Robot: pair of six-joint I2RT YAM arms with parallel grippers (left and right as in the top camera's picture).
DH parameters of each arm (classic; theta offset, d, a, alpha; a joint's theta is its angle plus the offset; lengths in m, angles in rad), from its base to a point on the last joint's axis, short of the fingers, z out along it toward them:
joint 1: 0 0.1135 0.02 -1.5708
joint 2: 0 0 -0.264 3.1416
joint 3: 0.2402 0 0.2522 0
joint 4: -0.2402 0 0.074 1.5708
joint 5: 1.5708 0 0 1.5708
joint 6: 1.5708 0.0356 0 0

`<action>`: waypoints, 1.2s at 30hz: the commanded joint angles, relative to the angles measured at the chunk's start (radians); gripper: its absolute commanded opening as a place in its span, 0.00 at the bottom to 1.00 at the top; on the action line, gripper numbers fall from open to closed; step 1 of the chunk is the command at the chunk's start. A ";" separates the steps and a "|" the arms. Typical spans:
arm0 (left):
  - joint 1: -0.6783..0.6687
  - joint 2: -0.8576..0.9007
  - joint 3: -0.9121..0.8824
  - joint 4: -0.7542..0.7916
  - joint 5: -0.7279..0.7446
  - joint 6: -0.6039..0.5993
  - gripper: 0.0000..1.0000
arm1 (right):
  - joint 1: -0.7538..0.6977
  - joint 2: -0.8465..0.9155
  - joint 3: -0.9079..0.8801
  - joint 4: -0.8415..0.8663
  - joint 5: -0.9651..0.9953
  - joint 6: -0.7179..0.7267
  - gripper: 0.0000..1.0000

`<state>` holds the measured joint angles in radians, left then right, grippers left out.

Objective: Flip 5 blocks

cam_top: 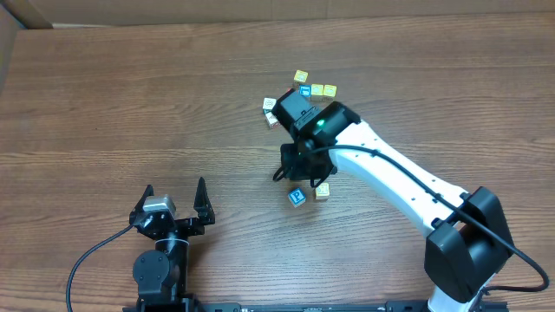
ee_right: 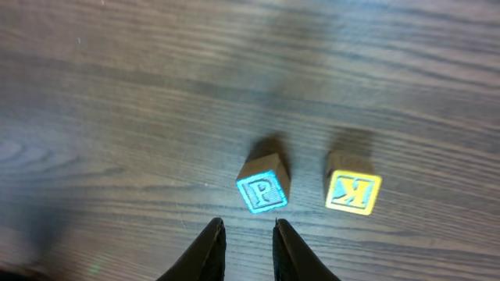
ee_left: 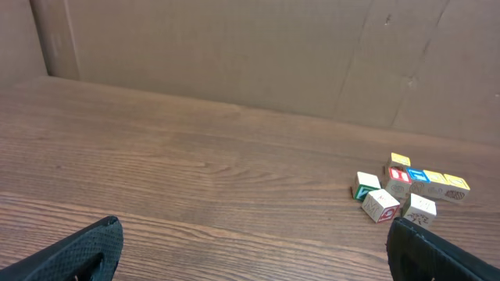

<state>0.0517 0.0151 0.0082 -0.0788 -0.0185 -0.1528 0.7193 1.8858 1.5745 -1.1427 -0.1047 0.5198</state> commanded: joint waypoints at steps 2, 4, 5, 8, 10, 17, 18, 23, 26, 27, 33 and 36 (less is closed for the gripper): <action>-0.006 -0.011 -0.003 0.002 0.011 0.018 1.00 | 0.057 -0.017 -0.054 0.056 -0.005 -0.004 0.23; -0.006 -0.011 -0.003 0.002 0.011 0.018 1.00 | 0.080 -0.017 -0.084 0.101 -0.005 -0.004 0.23; -0.006 -0.011 -0.003 0.002 0.011 0.018 1.00 | 0.091 -0.017 -0.100 0.128 -0.003 -0.004 0.22; -0.006 -0.011 -0.003 0.002 0.011 0.018 1.00 | 0.113 -0.017 -0.140 0.216 -0.001 -0.005 0.21; -0.006 -0.011 -0.003 0.002 0.011 0.018 1.00 | 0.119 -0.017 -0.161 0.270 -0.002 -0.005 0.20; -0.006 -0.011 -0.003 0.002 0.011 0.018 1.00 | 0.119 -0.017 -0.207 0.375 0.097 -0.005 0.20; -0.006 -0.011 -0.003 0.002 0.011 0.018 1.00 | 0.119 -0.017 -0.219 0.395 0.113 -0.004 0.20; -0.006 -0.011 -0.003 0.002 0.011 0.018 1.00 | 0.119 -0.016 -0.296 0.495 0.130 -0.003 0.20; -0.006 -0.011 -0.003 0.002 0.011 0.018 1.00 | 0.119 -0.016 -0.347 0.543 0.130 0.005 0.20; -0.006 -0.011 -0.003 0.002 0.011 0.018 1.00 | 0.117 -0.016 -0.361 0.554 0.130 0.005 0.20; -0.006 -0.011 -0.003 0.002 0.011 0.018 1.00 | 0.116 -0.016 -0.373 0.546 0.130 0.008 0.16; -0.006 -0.011 -0.003 0.002 0.011 0.018 1.00 | 0.116 -0.016 -0.373 0.546 0.135 0.008 0.15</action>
<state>0.0517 0.0151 0.0082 -0.0788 -0.0185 -0.1528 0.8383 1.8858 1.2037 -0.6003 0.0086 0.5232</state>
